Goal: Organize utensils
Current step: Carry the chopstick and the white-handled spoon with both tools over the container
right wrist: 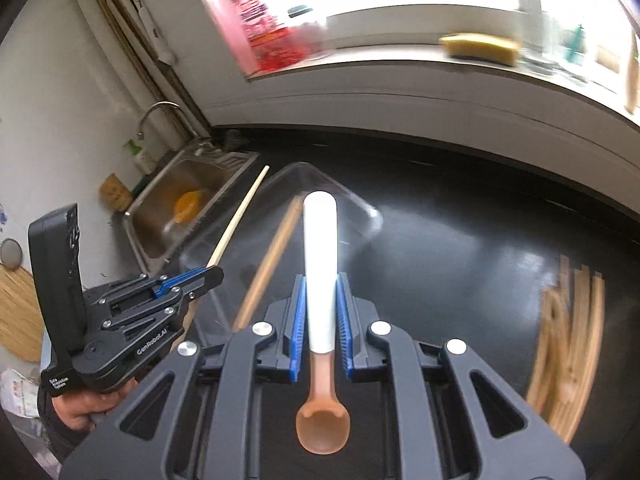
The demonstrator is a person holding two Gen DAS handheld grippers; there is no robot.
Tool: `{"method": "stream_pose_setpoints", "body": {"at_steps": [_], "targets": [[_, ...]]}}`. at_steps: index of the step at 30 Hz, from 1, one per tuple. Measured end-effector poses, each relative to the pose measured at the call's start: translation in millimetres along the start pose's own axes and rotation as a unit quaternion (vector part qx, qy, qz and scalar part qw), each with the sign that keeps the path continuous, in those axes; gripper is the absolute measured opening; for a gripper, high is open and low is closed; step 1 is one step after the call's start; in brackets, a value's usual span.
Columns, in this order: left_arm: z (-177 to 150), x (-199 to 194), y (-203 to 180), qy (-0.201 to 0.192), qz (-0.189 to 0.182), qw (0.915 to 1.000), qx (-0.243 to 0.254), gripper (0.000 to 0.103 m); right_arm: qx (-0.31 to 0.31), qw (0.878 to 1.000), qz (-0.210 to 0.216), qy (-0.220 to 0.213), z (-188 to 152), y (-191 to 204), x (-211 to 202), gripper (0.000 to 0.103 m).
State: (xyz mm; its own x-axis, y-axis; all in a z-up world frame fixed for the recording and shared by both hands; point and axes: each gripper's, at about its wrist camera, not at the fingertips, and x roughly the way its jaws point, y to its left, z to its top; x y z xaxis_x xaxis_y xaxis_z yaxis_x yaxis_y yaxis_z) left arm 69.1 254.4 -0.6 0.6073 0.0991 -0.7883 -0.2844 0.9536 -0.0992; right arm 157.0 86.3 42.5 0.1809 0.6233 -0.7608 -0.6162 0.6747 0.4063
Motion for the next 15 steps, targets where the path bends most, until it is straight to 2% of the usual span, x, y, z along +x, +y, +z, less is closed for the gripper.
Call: {"method": "stream_pose_setpoints", "body": {"at_steps": [3, 8, 15], "targets": [[5, -2, 24, -0.002, 0.009, 0.9997, -0.024, 0.006, 0.013, 1.0, 0.023, 0.011, 13, 14, 28, 0.016], [11, 14, 46, 0.007, 0.0, 0.9983, -0.058, 0.007, 0.035, 0.998, 0.035, 0.033, 28, 29, 74, 0.016], [19, 51, 61, 0.027, -0.003, 0.9964, -0.08, 0.007, 0.056, 0.997, 0.018, 0.056, 38, 31, 124, 0.016]]}}
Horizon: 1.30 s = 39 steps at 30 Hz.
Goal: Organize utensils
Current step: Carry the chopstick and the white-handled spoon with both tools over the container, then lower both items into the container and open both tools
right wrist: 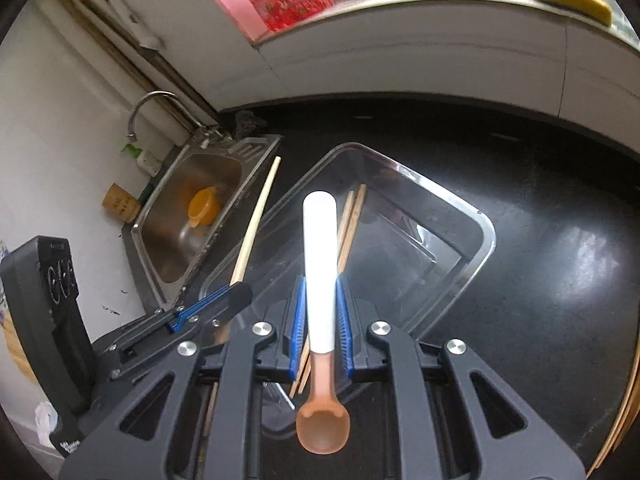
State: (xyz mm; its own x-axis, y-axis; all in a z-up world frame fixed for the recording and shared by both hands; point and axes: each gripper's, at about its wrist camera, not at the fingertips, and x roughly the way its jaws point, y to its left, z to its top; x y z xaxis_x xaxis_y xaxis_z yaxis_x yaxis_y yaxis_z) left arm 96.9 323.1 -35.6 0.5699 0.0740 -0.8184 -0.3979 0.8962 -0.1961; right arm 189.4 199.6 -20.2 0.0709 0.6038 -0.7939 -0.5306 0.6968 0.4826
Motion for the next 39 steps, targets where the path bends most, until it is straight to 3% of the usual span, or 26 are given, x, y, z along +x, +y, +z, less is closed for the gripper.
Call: {"method": "stream_pose_setpoints", "body": {"at_steps": [8, 20, 21, 22, 23, 24, 25, 27, 39], "targets": [[8, 36, 6, 0.02, 0.002, 0.9998, -0.002, 0.007, 0.017, 1.0, -0.013, 0.014, 8, -12, 29, 0.016], [8, 56, 8, 0.034, -0.001, 0.9994, 0.001, 0.007, 0.015, 1.0, -0.009, 0.026, 21, -14, 43, 0.016], [8, 57, 9, 0.035, 0.003, 0.9994, 0.001, 0.007, 0.017, 0.999, -0.009, 0.025, 23, -14, 42, 0.019], [9, 57, 9, 0.035, 0.007, 0.9994, 0.0, 0.013, 0.02, 1.0, -0.01, 0.021, 26, -15, 39, 0.028], [10, 56, 10, 0.038, 0.015, 0.9992, 0.0, 0.035, 0.021, 1.0, -0.009, 0.016, 27, -16, 35, 0.066], [10, 54, 11, 0.034, 0.018, 0.9992, -0.004, 0.055, 0.023, 1.0, -0.009, -0.01, 30, -18, 23, 0.091], [10, 48, 13, 0.02, 0.023, 0.9995, -0.008, 0.091, 0.023, 0.999, -0.013, -0.027, 31, -18, 15, 0.091], [10, 37, 13, -0.006, 0.036, 0.9993, -0.001, 0.095, 0.025, 0.999, -0.004, -0.035, 35, -18, 5, 0.091], [2, 16, 16, -0.011, 0.045, 0.9989, -0.009, 0.097, 0.006, 1.0, 0.012, -0.009, 26, -7, 0, 0.091]]}}
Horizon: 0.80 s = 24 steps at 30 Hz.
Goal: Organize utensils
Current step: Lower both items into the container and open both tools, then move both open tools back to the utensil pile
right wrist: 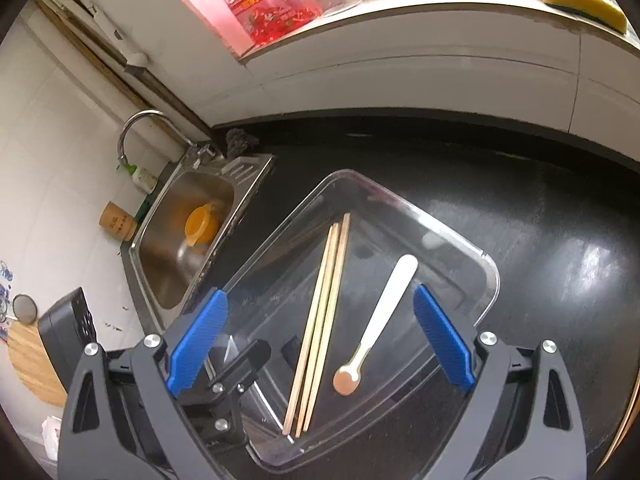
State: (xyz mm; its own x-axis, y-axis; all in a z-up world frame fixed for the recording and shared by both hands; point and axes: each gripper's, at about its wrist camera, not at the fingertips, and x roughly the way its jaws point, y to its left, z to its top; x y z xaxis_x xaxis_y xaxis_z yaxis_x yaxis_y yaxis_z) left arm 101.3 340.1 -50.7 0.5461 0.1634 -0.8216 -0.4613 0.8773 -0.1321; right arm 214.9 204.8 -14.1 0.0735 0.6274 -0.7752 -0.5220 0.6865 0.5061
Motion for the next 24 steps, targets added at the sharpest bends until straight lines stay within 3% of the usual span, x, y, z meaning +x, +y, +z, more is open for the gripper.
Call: {"method": "stream_pose_setpoints", "body": {"at_steps": [5, 11, 19, 24], "targets": [[-16, -26, -16, -0.016, 0.009, 0.9998, -0.008, 0.097, -0.011, 1.0, -0.02, -0.017, -19, -16, -40, 0.091], [-49, -51, -68, -0.018, -0.043, 0.9989, 0.007, 0.097, -0.019, 0.994, -0.087, -0.063, -62, -66, -121, 0.091], [-97, -52, -202, -0.007, -0.105, 0.9895, 0.1, 0.097, 0.026, 0.973, -0.191, -0.129, -156, -175, -253, 0.091], [-127, -27, -285, 0.006, -0.089, 0.9839, 0.155, 0.097, 0.07, 0.962, -0.223, -0.143, -205, -227, -294, 0.091]]}}
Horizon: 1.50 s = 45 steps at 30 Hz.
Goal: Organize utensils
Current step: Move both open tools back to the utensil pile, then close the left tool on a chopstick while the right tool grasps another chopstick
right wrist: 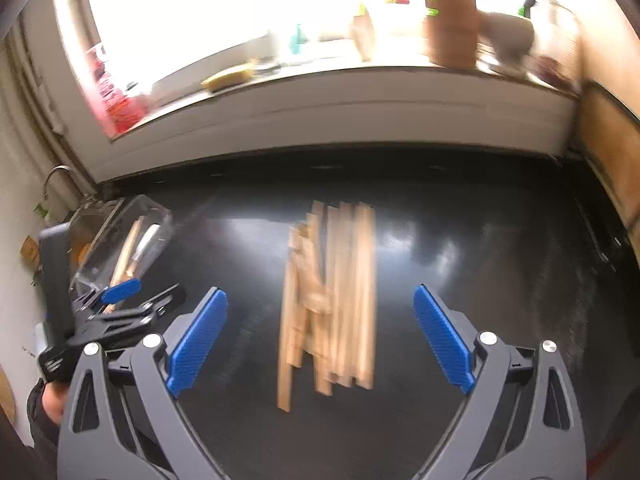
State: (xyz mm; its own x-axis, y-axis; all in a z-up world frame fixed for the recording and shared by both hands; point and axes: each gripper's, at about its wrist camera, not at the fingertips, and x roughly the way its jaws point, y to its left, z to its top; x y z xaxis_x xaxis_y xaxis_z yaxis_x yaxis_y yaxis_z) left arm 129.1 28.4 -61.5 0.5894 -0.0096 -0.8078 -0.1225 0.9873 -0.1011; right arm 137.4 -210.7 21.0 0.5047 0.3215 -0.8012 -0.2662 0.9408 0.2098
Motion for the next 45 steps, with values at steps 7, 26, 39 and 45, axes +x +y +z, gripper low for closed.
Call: {"method": "stream_pose_setpoints", "body": {"at_steps": [7, 26, 39, 45], "targets": [[-2, 55, -49, 0.029, 0.029, 0.999, 0.018, 0.097, 0.025, 1.0, -0.006, 0.004, -17, -53, 2, 0.091], [8, 115, -46, 0.035, 0.046, 0.9972, 0.047, 0.097, -0.052, 0.992, -0.074, 0.083, 2, -47, 139, 0.087], [2, 109, -24, 0.025, 0.031, 0.9971, 0.065, 0.097, -0.057, 0.991, -0.083, 0.091, 2, -43, 173, 0.084], [-5, 96, -34, 0.018, 0.026, 0.9966, 0.076, 0.076, -0.058, 0.993, -0.069, 0.082, 11, -37, 172, 0.021]]}}
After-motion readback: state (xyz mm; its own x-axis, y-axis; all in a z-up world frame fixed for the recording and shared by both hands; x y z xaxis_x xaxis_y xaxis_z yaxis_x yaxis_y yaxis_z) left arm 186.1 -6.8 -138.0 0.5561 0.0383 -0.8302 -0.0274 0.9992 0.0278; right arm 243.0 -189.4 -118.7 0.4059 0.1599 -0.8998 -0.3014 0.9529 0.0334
